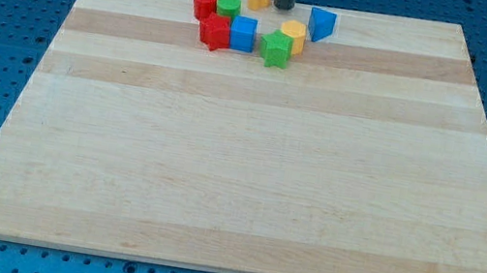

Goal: Push yellow heart a bit left

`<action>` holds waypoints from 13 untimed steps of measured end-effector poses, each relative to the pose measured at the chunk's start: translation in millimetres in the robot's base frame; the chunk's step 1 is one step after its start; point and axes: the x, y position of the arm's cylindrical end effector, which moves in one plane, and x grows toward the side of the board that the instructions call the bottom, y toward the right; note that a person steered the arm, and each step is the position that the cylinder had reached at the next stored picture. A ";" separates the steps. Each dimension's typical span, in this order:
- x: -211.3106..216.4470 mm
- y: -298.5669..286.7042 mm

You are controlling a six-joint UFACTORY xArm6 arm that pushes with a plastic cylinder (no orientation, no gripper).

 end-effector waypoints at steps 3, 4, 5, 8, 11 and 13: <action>1.4 -24.5; 4.1 -31.8; 4.0 -37.5; 13.0 -38.9; 4.7 -42.4; 0.5 -15.2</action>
